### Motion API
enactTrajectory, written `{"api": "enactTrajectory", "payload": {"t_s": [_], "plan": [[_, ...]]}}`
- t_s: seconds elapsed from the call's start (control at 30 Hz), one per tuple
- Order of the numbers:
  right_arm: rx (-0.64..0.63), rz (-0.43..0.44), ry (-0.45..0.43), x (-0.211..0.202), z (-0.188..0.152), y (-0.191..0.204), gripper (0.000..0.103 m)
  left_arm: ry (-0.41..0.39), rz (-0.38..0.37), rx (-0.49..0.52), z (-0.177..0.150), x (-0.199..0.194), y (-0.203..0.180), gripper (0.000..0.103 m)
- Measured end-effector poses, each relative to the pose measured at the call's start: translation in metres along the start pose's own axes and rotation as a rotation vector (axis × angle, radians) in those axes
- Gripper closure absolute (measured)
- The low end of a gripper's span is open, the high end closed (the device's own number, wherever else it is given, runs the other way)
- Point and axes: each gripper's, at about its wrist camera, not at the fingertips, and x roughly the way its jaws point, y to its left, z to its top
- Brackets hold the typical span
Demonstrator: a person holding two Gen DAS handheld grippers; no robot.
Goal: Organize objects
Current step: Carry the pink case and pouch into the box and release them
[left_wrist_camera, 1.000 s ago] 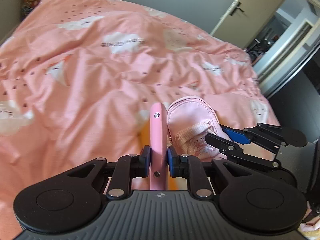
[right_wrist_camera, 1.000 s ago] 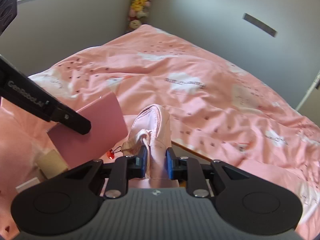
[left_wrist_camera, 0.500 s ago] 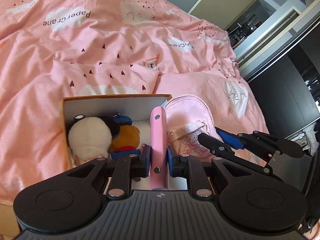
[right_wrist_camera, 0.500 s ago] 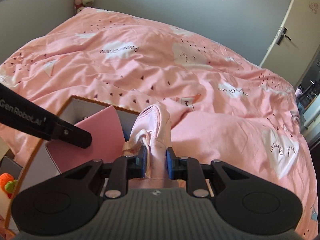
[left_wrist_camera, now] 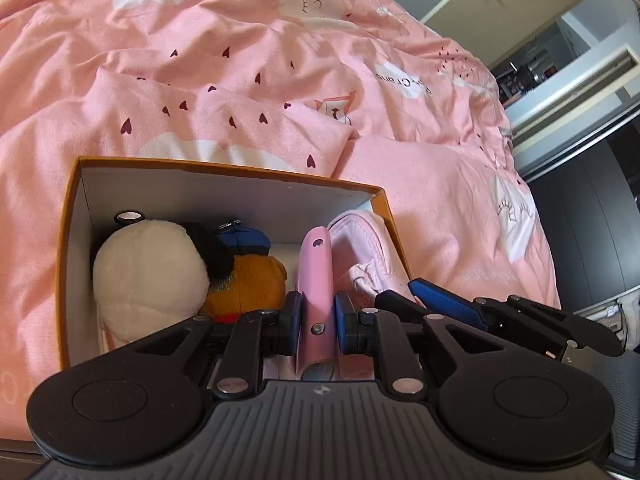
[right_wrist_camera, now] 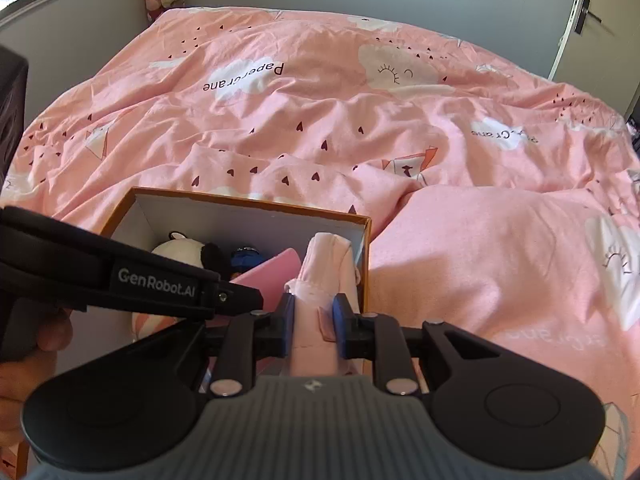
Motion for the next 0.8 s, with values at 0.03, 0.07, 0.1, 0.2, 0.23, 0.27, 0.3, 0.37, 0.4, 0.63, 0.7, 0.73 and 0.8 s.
{"api": "enactTrajectory", "payload": {"t_s": [0.03, 0.07, 0.1, 0.2, 0.23, 0.27, 0.3, 0.37, 0.4, 0.63, 0.7, 0.73, 0.8], "plan": [[0.010, 0.009, 0.001, 0.002, -0.001, -0.003, 0.082, -0.005, -0.002, -0.012, 0.000, 0.003, 0.002, 0.084], [0.023, 0.021, 0.003, 0.006, -0.001, -0.006, 0.082, -0.008, -0.009, -0.023, 0.000, 0.005, 0.004, 0.084], [0.030, 0.033, 0.003, 0.008, -0.002, -0.008, 0.082, -0.010, -0.019, -0.035, 0.000, 0.008, 0.005, 0.084], [0.014, 0.048, 0.011, 0.017, -0.005, -0.010, 0.082, -0.002, -0.025, -0.057, 0.000, 0.018, 0.007, 0.082], [0.006, 0.050, 0.015, 0.021, -0.007, -0.010, 0.081, 0.005, -0.025, -0.061, 0.000, 0.021, 0.007, 0.082], [-0.005, 0.054, 0.017, 0.025, -0.008, -0.010, 0.082, 0.011, -0.021, -0.063, 0.001, 0.024, 0.007, 0.081], [-0.019, 0.056, 0.023, 0.028, -0.009, -0.010, 0.082, 0.020, -0.019, -0.064, 0.001, 0.027, 0.007, 0.080], [-0.042, 0.055, 0.030, 0.034, -0.011, -0.011, 0.082, 0.046, -0.015, -0.052, 0.000, 0.034, 0.006, 0.079], [-0.055, 0.049, 0.032, 0.036, -0.013, -0.011, 0.081, 0.050, -0.017, -0.046, 0.000, 0.036, 0.006, 0.078], [-0.092, 0.065, 0.030, 0.030, -0.015, -0.012, 0.077, 0.128, -0.047, -0.021, 0.003, 0.036, 0.011, 0.069], [-0.120, 0.051, 0.015, 0.021, -0.015, -0.009, 0.069, 0.124, -0.050, 0.016, 0.002, 0.030, 0.010, 0.065], [-0.130, 0.052, 0.009, 0.016, -0.014, -0.008, 0.066, 0.112, -0.059, 0.038, 0.001, 0.024, 0.009, 0.064], [-0.144, 0.055, 0.005, 0.006, -0.014, -0.006, 0.066, 0.111, -0.076, 0.065, 0.000, 0.015, 0.008, 0.062]]}}
